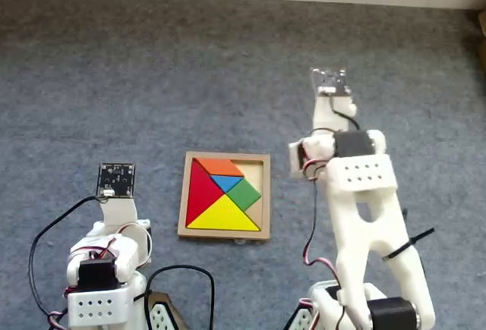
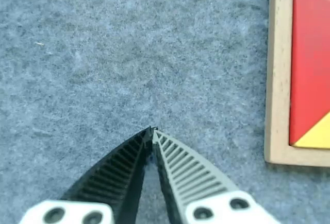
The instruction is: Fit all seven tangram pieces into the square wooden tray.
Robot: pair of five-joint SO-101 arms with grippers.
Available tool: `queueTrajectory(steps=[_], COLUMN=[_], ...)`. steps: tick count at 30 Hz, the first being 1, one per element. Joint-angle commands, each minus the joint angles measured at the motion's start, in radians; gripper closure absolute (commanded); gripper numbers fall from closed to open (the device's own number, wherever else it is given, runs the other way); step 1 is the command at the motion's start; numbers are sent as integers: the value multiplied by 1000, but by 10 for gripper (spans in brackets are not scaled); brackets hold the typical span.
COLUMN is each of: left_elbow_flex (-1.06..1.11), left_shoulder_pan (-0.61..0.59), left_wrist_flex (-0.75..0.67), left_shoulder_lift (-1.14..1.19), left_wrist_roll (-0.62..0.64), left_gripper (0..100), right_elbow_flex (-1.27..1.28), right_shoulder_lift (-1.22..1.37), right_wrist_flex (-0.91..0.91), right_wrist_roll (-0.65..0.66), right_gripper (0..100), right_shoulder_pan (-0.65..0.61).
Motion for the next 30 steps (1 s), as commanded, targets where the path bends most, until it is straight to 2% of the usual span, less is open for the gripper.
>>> queueTrajectory(steps=[1, 5, 11, 15, 22, 30], left_elbow_flex=[19, 19, 19, 19, 19, 19], left_shoulder_pan=[-1, -1, -1, -1, -1, -1], left_wrist_flex=[6, 6, 6, 6, 6, 6], left_shoulder_lift=[-31, -31, -31, -31, -31, -31], left_wrist_roll=[-8, -8, -8, -8, -8, -8], left_gripper=[986, 986, 986, 986, 986, 986], right_elbow_flex=[-5, -125, -363, -510, -657, -687], right_shoulder_lift=[64, 236, 506, 645, 831, 908], right_wrist_flex=[-53, -41, 87, 143, 143, 143], right_wrist_roll=[137, 253, 425, 542, 649, 710], right_gripper=[797, 764, 697, 687, 687, 687], right_shoulder_pan=[71, 76, 82, 82, 117, 176])
